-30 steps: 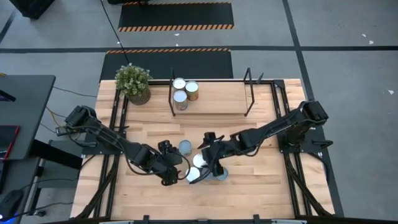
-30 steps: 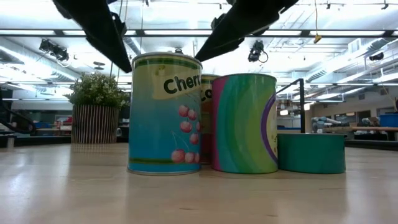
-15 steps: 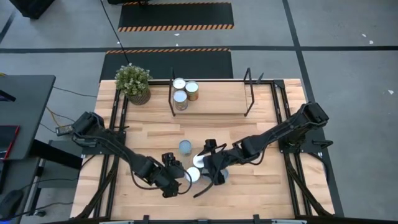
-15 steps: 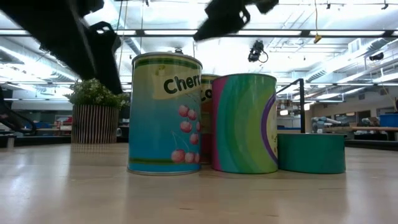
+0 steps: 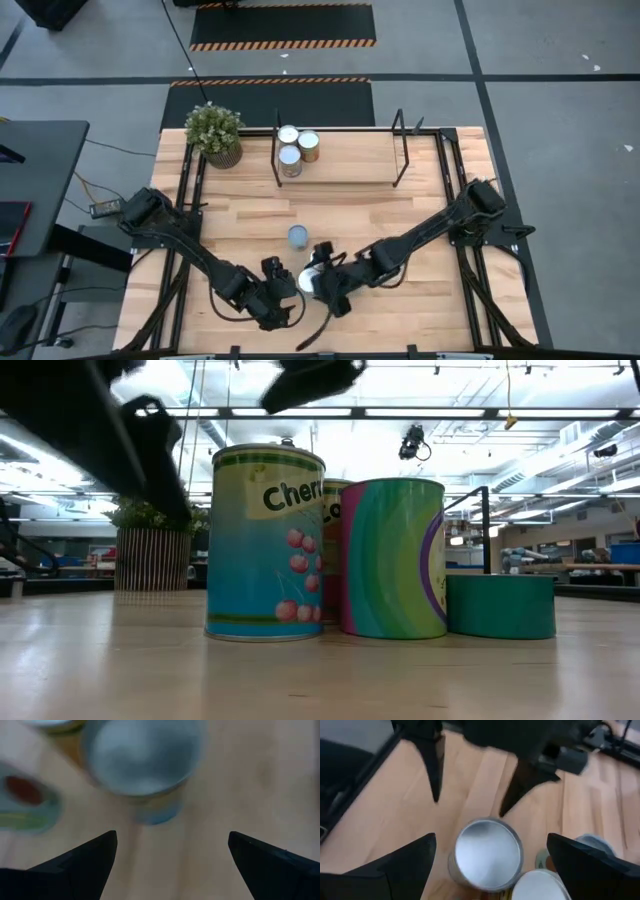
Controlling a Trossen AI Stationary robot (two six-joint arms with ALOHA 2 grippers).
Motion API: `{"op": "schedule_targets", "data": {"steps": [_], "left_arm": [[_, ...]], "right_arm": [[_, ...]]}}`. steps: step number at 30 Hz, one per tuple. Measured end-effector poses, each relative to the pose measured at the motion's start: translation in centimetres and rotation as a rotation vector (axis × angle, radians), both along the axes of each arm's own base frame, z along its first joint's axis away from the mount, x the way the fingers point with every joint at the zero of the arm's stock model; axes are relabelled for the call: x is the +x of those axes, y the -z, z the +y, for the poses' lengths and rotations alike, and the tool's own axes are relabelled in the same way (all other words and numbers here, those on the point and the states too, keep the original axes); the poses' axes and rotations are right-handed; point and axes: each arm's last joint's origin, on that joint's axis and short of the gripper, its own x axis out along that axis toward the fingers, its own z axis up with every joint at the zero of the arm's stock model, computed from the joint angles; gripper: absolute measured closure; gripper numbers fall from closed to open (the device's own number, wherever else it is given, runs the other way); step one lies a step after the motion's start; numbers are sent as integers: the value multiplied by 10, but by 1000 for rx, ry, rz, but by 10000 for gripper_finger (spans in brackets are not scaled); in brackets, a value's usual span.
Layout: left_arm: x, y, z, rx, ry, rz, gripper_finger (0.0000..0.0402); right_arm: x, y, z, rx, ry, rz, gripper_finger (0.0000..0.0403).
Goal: Pick and place cans onto a shelf
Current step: Put the canned cherries on the shelf
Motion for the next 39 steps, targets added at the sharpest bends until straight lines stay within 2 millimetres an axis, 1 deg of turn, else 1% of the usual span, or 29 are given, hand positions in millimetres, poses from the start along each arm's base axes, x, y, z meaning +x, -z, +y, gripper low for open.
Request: {"op": "schedule_targets", "data": {"steps": [2,3,7,9,11,13,17,22,25,32,35,39], "left_arm": [[-2,6,-2,30,-2,9,14],[-1,7,-3,26,1,5,14],[-9,7,-7,33,31,54,14],[-21,0,-7,50,34,83,14],[-28,-9,-8,37,25,76,14],[-40,-18,-8,59,20,76,14],[-50,-29,-11,59,22,34,14],[-50,-29,-12,55,22,29,14],[-47,-30,-9,53,13,25,14],[-44,-30,-8,52,13,18,14],[-46,-33,-8,54,28,14,14],[-51,-46,-6,29,31,-24,14]], "right_arm": [[8,3,4,-22,-8,33,13],[11,5,6,-36,-14,53,12],[26,14,8,-79,-42,154,5],[34,16,8,-80,-55,185,4],[40,17,6,-99,-53,218,4],[45,17,4,-114,-54,220,4],[48,19,-1,-121,-61,248,5],[47,22,-10,-67,-55,317,7],[47,22,-13,-67,-48,329,20],[48,21,-12,-62,-64,318,67],[49,21,-12,-55,-58,312,73],[49,19,-13,-46,-49,305,71]]}}
